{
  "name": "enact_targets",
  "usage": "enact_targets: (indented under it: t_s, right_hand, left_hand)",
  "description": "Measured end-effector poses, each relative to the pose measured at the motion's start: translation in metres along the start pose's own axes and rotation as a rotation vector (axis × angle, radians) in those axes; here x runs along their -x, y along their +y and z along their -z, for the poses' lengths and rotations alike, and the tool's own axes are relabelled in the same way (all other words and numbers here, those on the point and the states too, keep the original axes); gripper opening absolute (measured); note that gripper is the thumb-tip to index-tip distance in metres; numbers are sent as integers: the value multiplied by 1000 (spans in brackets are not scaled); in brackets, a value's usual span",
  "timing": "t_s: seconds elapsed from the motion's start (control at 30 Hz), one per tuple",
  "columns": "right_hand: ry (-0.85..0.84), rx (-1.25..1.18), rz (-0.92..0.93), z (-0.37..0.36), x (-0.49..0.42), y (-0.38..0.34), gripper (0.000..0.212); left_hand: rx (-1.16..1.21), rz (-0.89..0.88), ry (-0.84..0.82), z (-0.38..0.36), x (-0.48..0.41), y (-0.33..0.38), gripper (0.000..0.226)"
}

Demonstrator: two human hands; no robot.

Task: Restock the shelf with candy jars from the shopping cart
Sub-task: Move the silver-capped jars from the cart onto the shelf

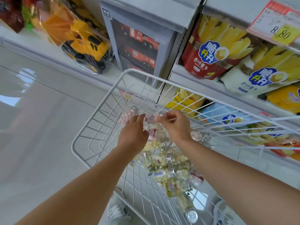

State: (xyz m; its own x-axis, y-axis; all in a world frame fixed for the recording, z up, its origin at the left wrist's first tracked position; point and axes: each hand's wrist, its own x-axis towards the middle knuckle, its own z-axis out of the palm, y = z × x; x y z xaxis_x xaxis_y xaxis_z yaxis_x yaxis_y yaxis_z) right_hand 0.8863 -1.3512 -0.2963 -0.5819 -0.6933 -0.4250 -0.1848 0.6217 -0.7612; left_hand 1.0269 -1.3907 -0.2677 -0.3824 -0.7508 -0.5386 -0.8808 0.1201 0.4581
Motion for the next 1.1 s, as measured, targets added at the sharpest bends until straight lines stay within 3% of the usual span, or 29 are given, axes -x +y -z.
enact_targets:
  t_s: [0.13,0.27,0.33,0.57,0.73,0.93,1.1]
  right_hand:
    - [-194,-52,232,21,10,-13,20]
    - [-317,-42,322,27,15,-20,23]
    - [-349,-19,311,25,15,-18,26]
    - [-488,636,359,1,15,16,45]
    - [-386,939,479,-17,17,19,45]
    - [-398,827,459,-11,12,21,36]
    - [-453,515,208,36,12,20,46]
  left_hand:
    - [83,-77,43,7,3,5,65]
    - [243,-9,36,8,10,9,38]
    - [281,43,37,7,13,7,36]
    - [327,218,85,4,8,-8,42]
    - [354,235,128,1,5,-13,41]
    - [379,236,151,2,8,-11,43]
    - [457,328,152,11,16,1,42]
